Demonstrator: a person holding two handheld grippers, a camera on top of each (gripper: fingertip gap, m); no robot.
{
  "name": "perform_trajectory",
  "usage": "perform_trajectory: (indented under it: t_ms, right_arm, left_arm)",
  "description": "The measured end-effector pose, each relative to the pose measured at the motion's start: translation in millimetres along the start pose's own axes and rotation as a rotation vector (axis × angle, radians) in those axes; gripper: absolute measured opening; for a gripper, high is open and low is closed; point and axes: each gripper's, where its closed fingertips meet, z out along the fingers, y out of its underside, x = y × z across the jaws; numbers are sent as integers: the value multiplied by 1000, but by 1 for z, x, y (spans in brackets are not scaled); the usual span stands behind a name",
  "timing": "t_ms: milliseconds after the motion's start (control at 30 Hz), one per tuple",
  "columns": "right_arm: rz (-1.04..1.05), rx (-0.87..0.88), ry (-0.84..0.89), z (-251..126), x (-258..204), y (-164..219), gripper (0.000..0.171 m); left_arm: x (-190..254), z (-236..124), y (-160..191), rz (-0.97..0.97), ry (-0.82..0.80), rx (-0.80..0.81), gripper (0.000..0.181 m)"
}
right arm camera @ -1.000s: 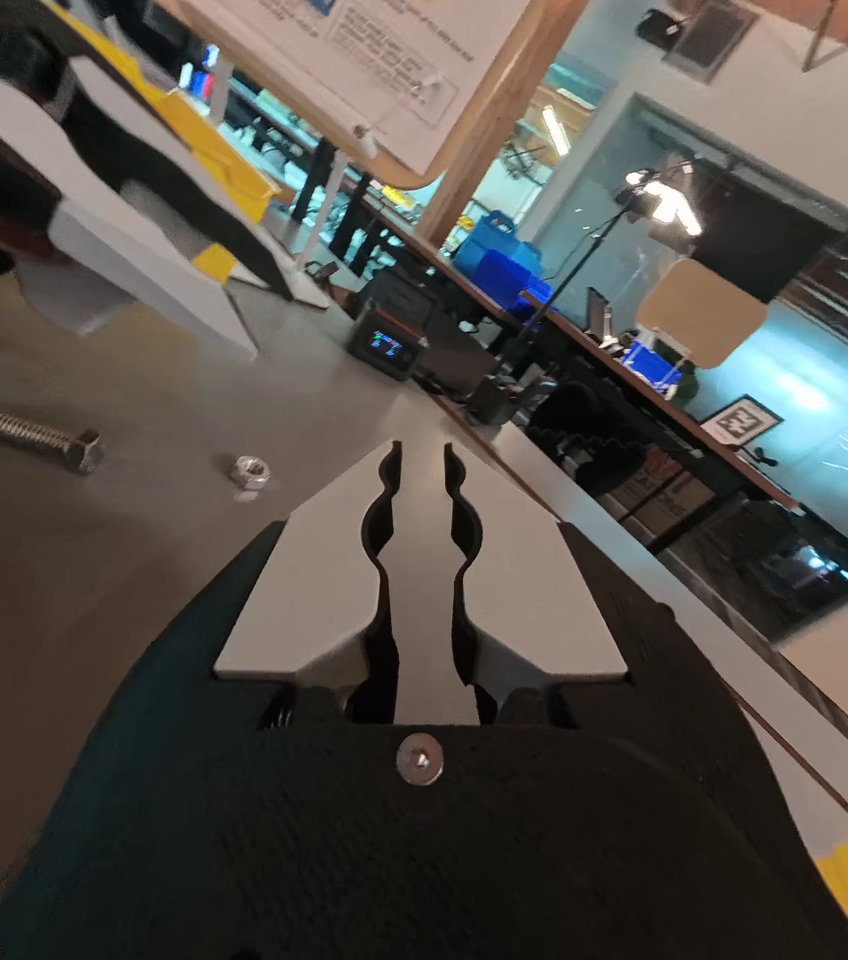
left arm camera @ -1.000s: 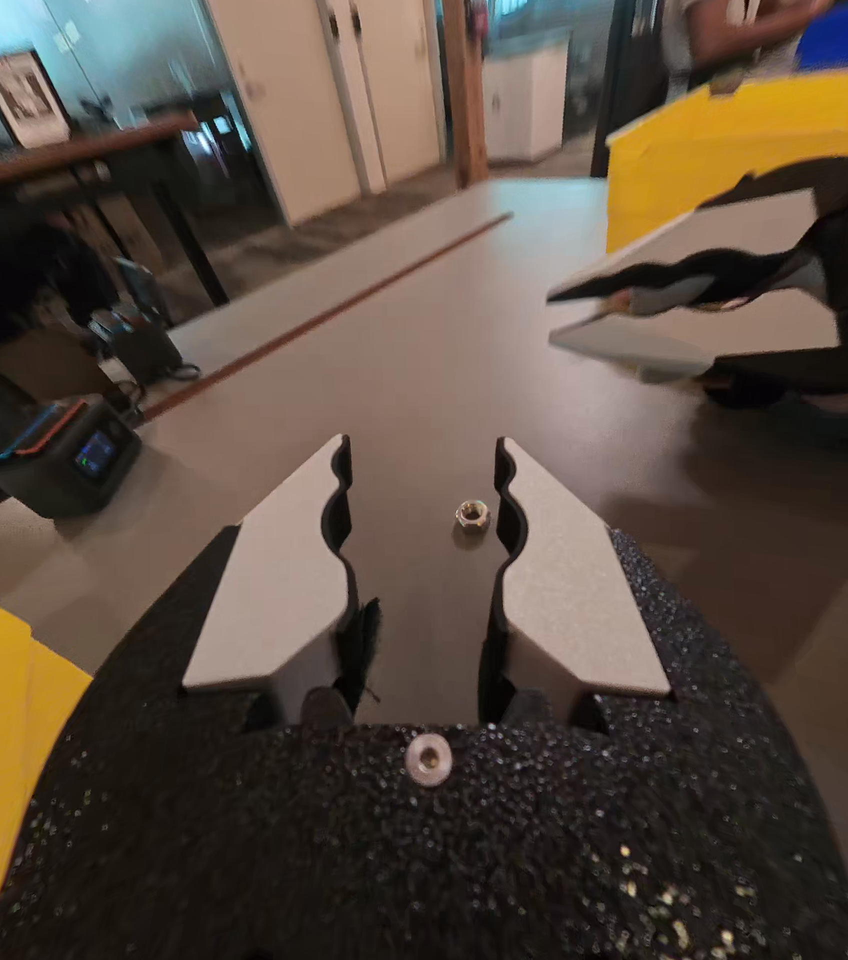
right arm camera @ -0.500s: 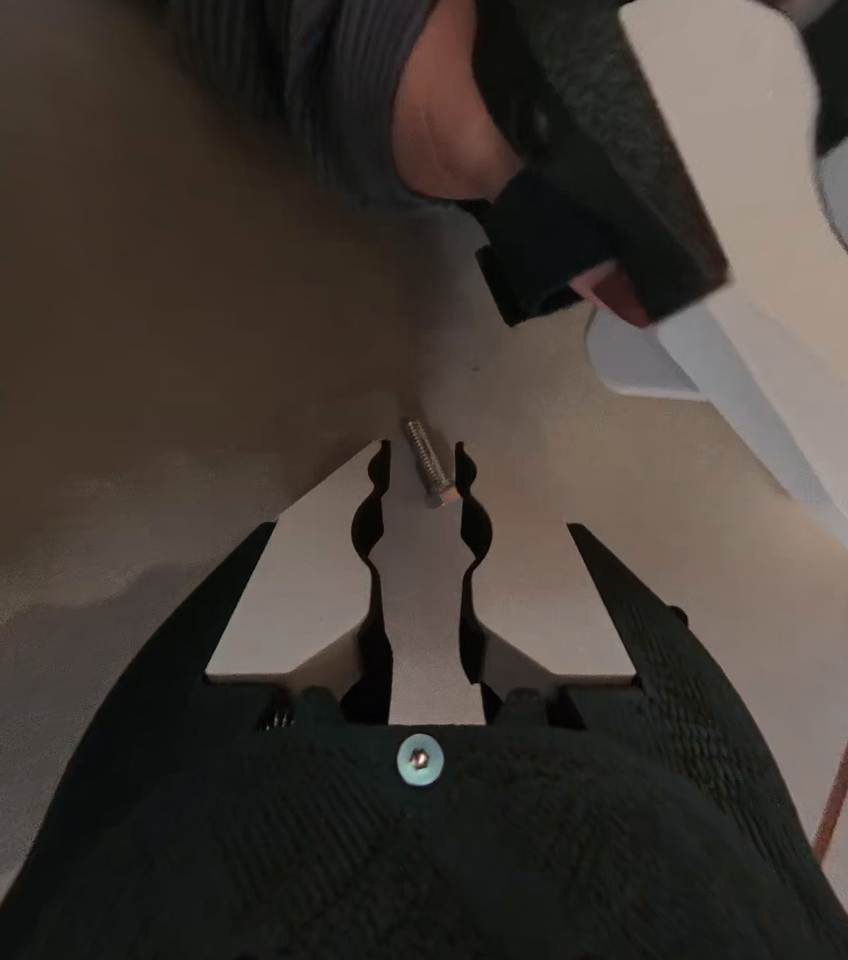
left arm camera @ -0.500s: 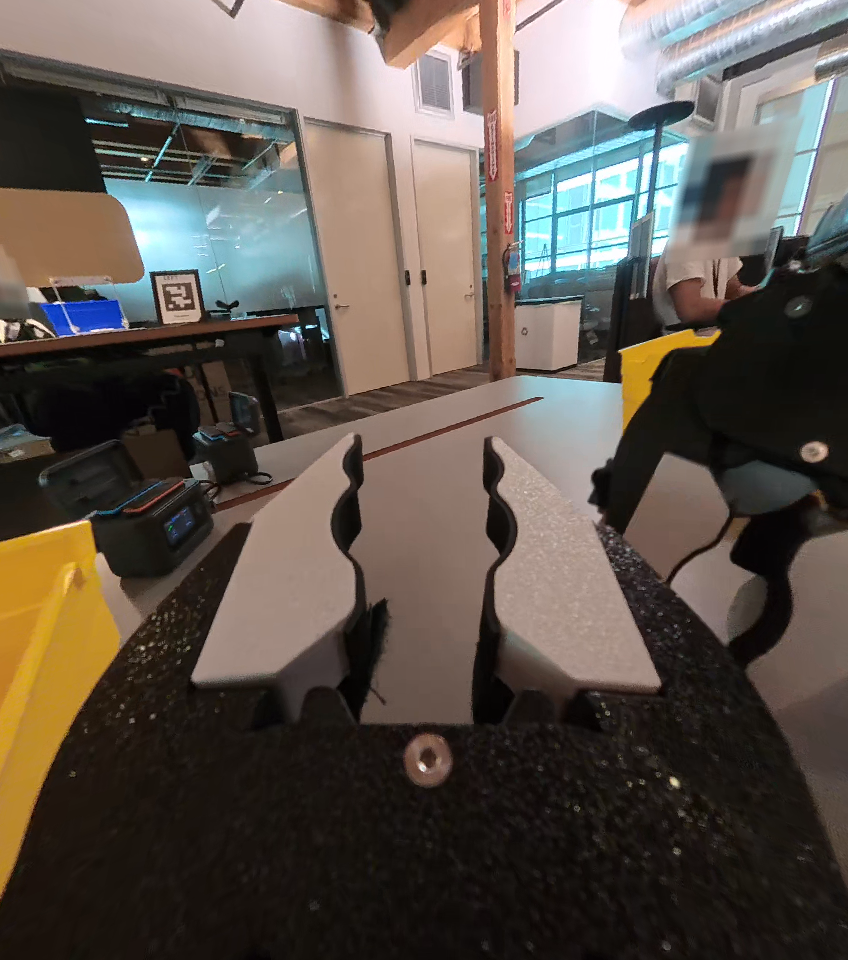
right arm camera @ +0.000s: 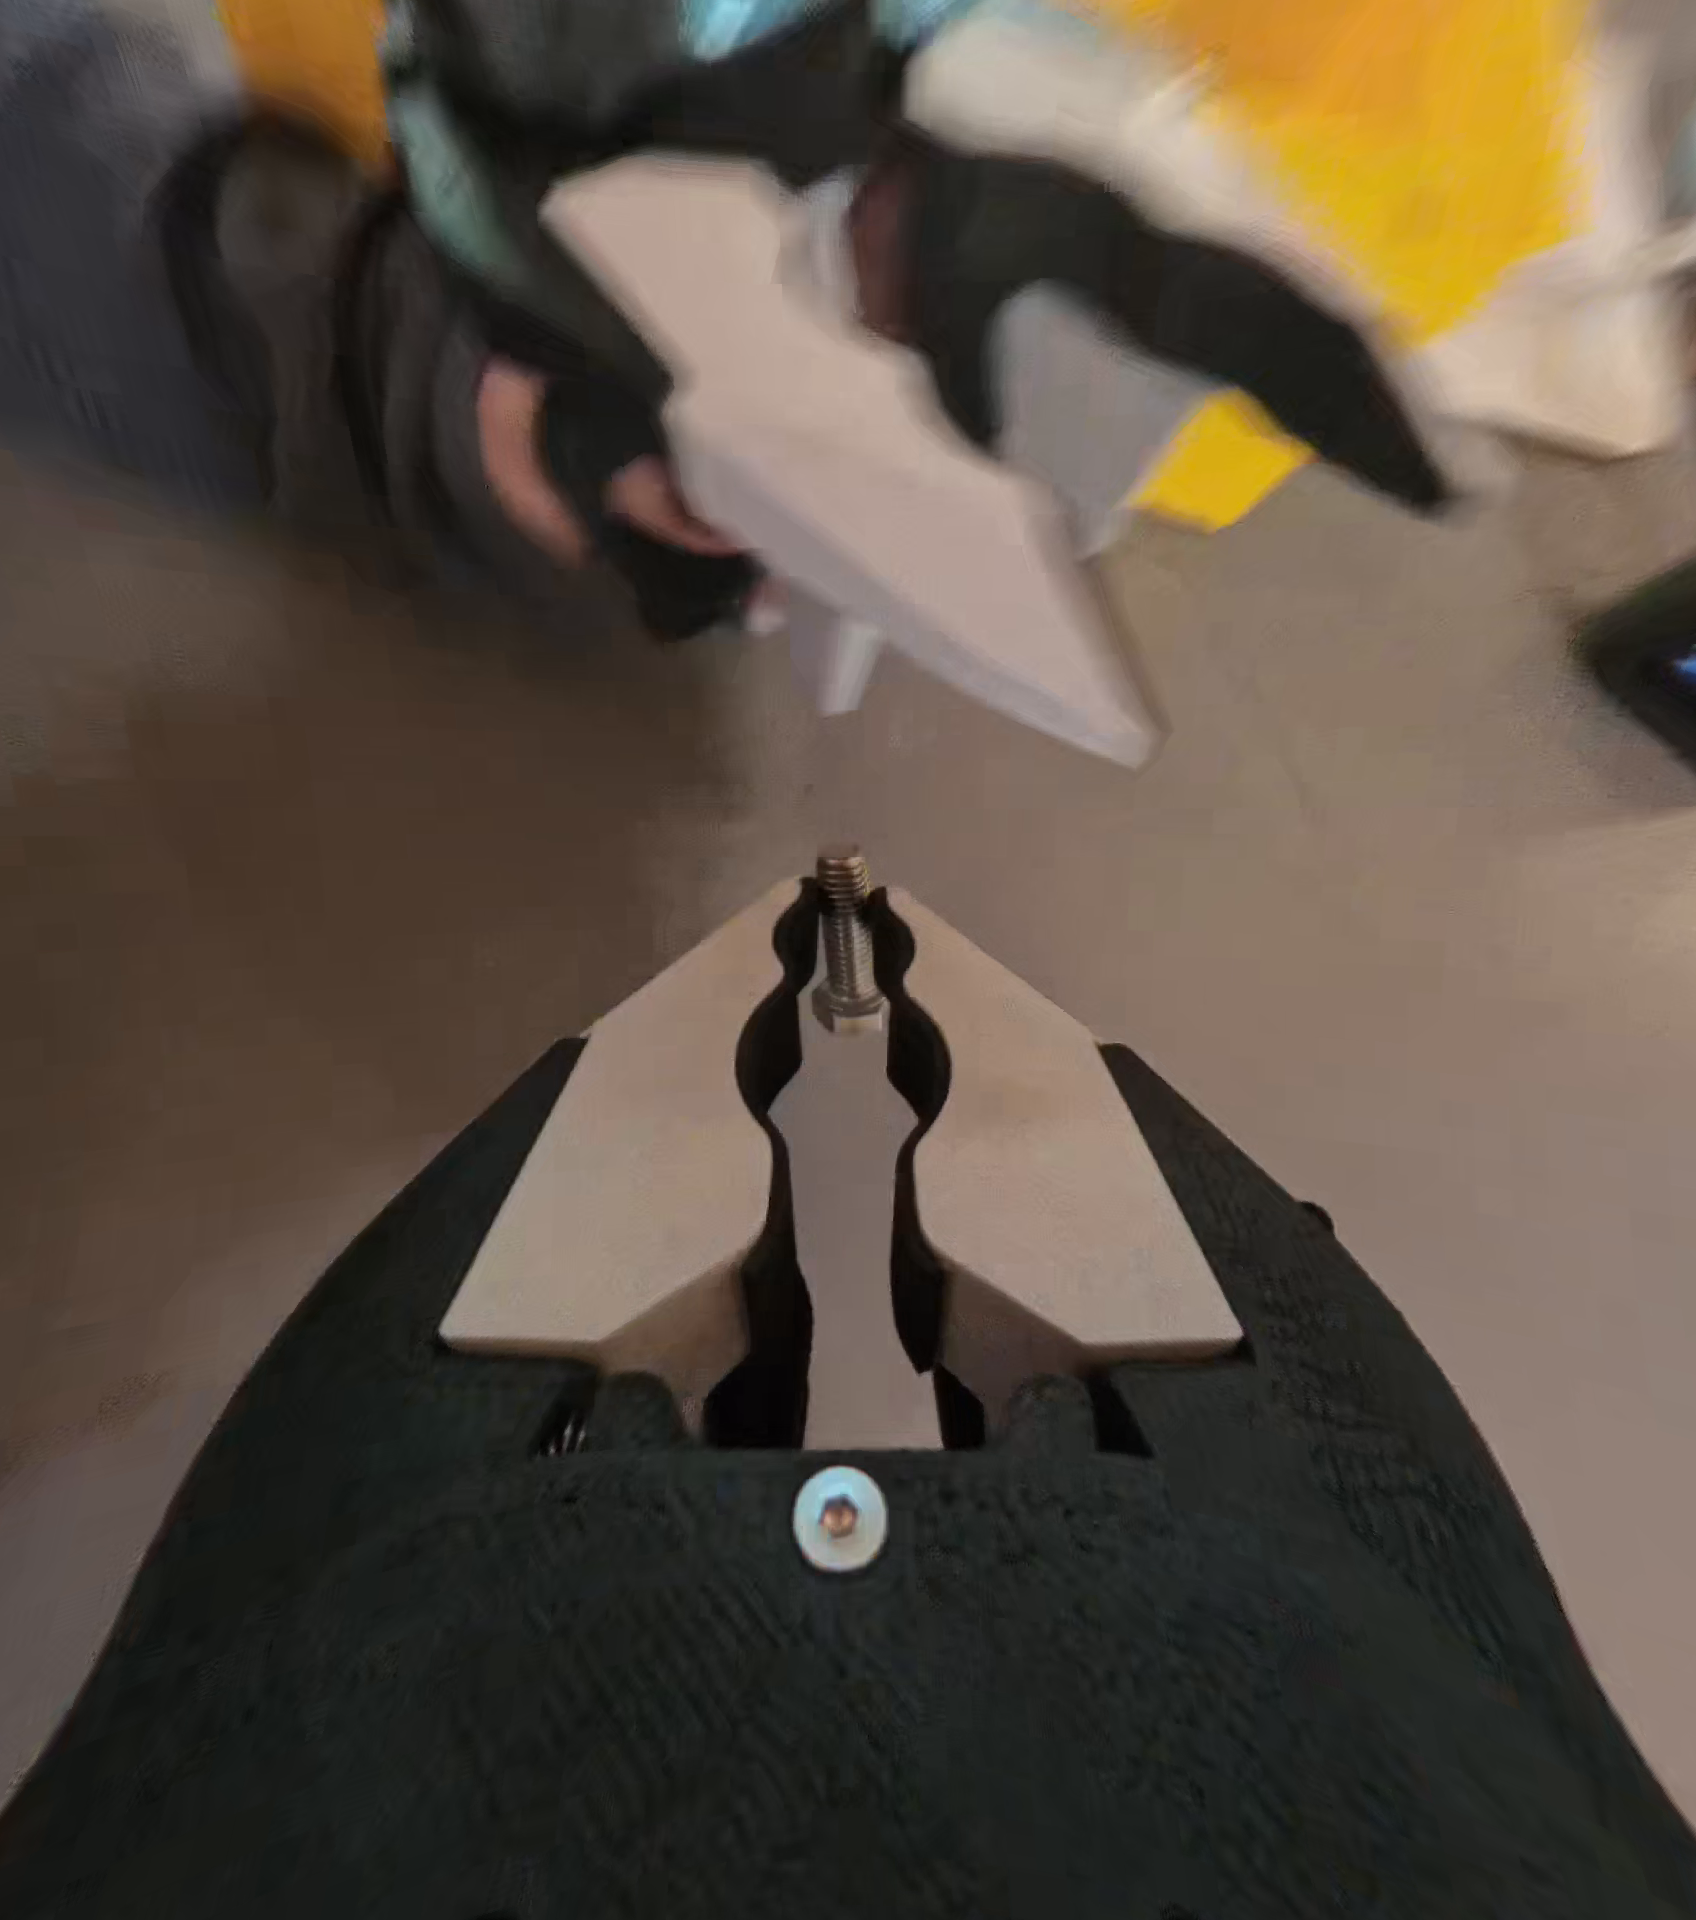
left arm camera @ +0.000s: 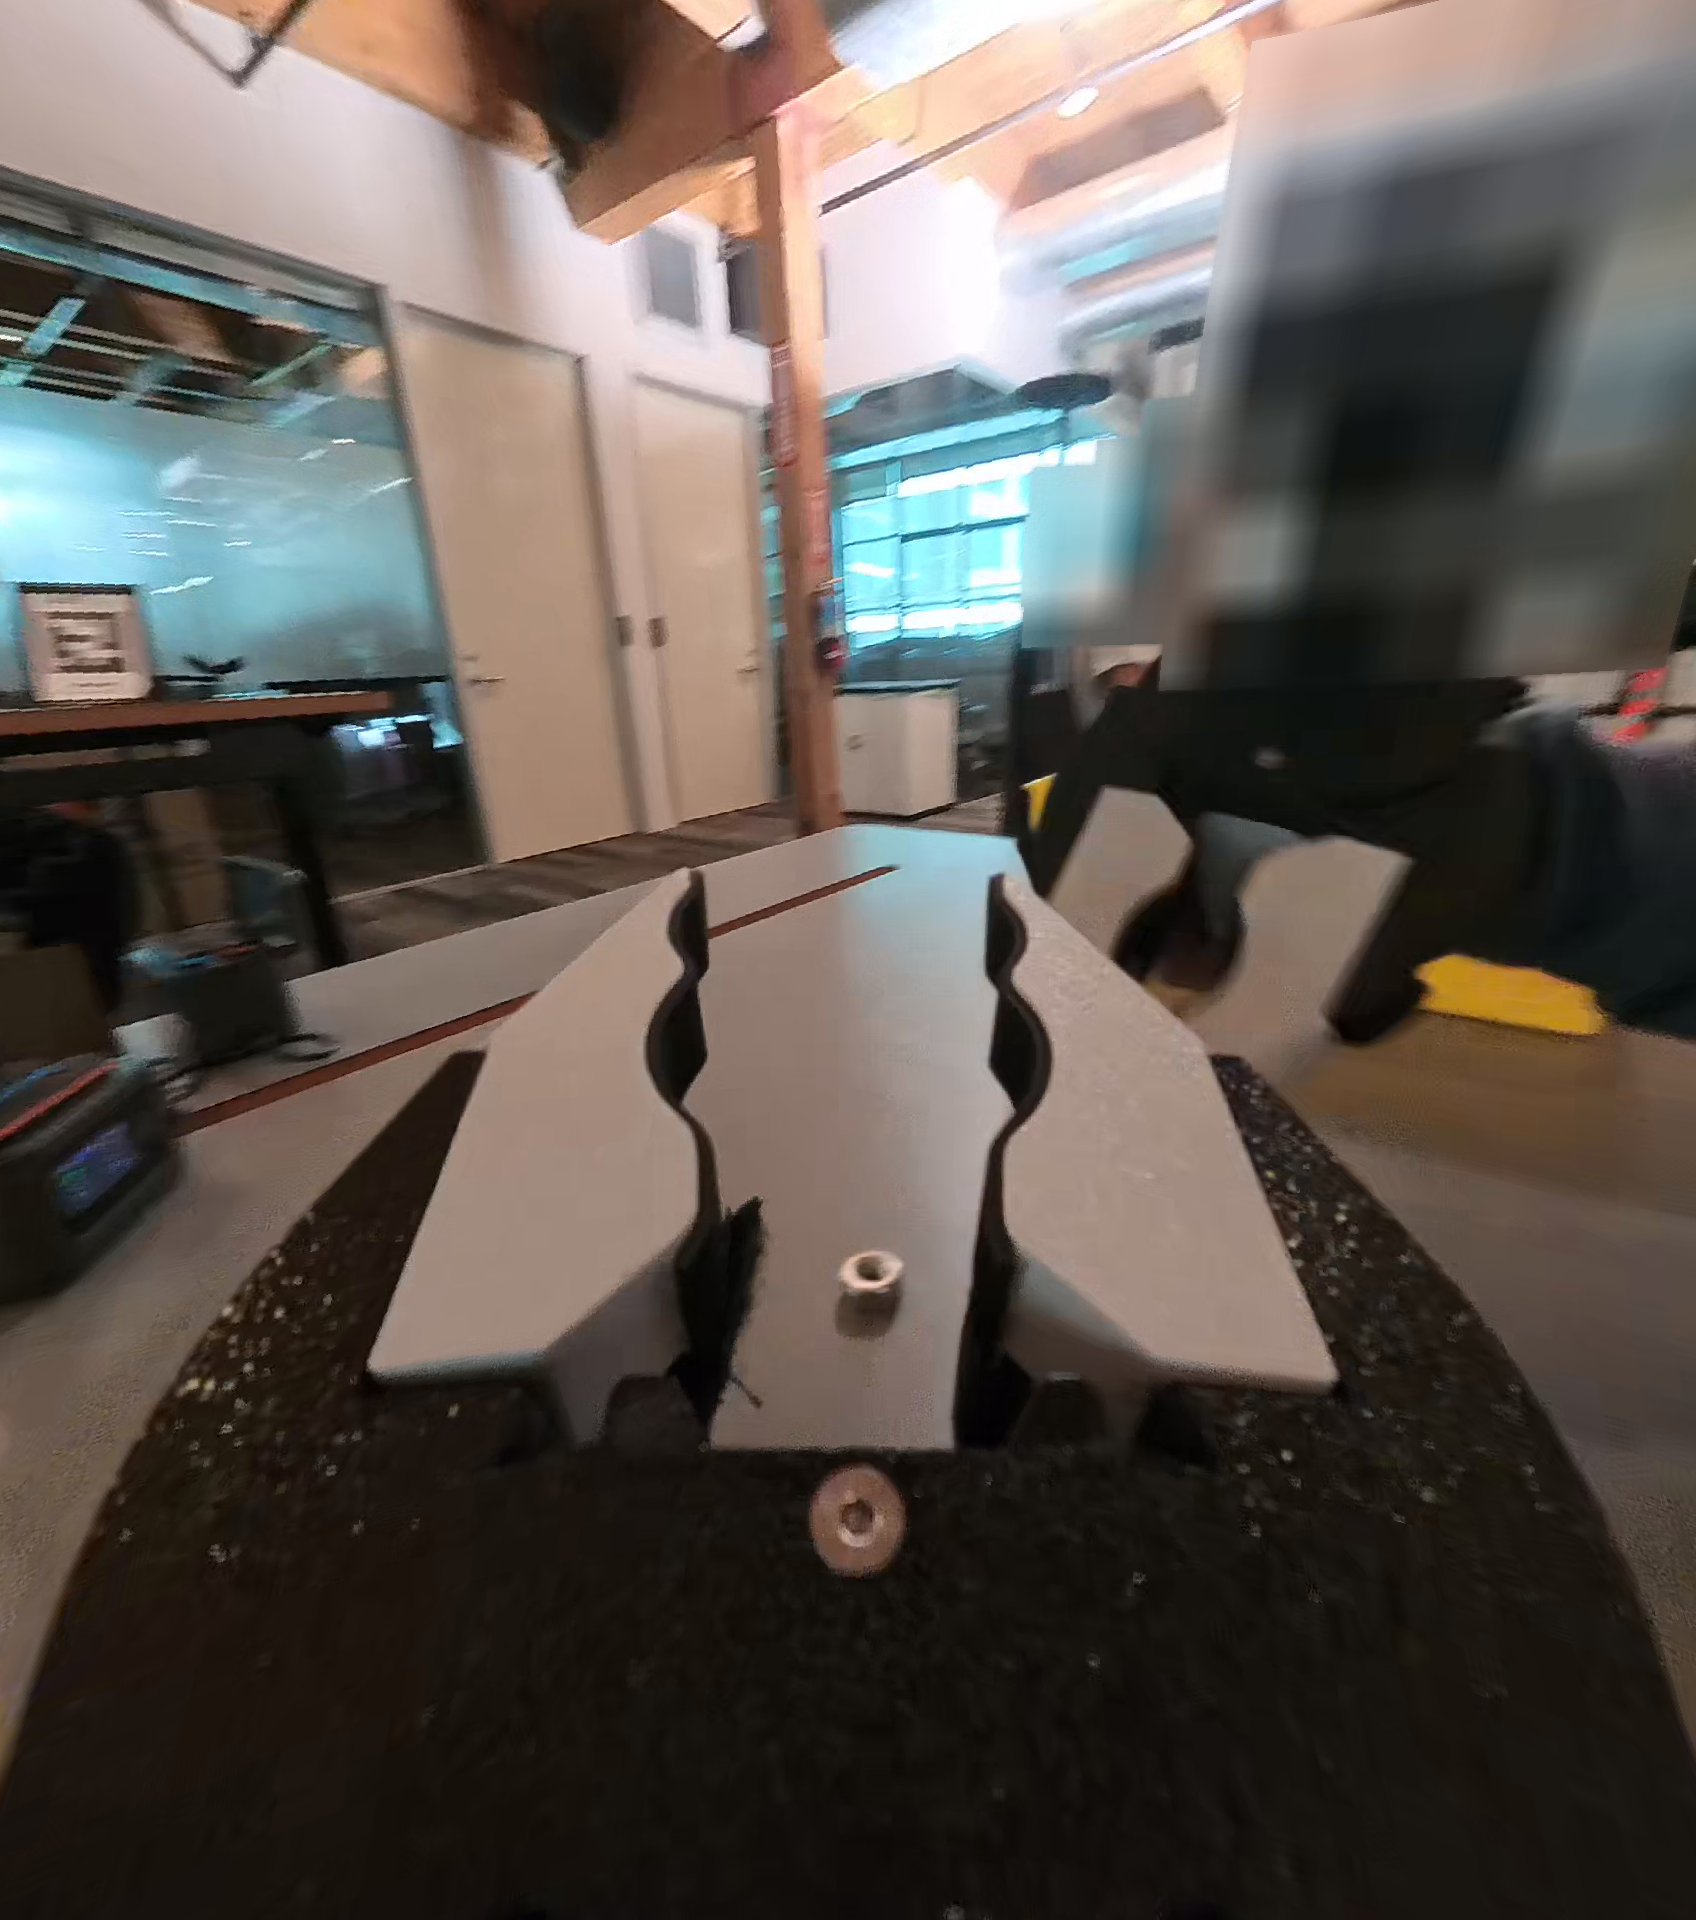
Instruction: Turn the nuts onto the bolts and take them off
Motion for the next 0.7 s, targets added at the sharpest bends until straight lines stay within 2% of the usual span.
perform_trajectory:
  t_ms: [33,167,267,400,533,700]
  right_arm:
    - [64,125,43,-15,8,-7,8]
    - [290,595,44,-69,19,-23,8]
    - [317,755,51,-83,18,-22,8]
    - [279,783,-7,-79,2,-24,8]
    - [262,806,-65,-79,-8,-30,8]
    - [258,825,-112,-79,-14,-32,8]
  left_arm:
    - [7,1,-2,-29,53,14,55]
    - [39,6,9,-150,275,-51,59]
    - [55,10,28,-159,344,-159,59]
    - [78,10,35,-88,420,-189,45]
    - [94,4,33,-132,543,-190,30]
    - [95,1,29,-172,572,-175,20]
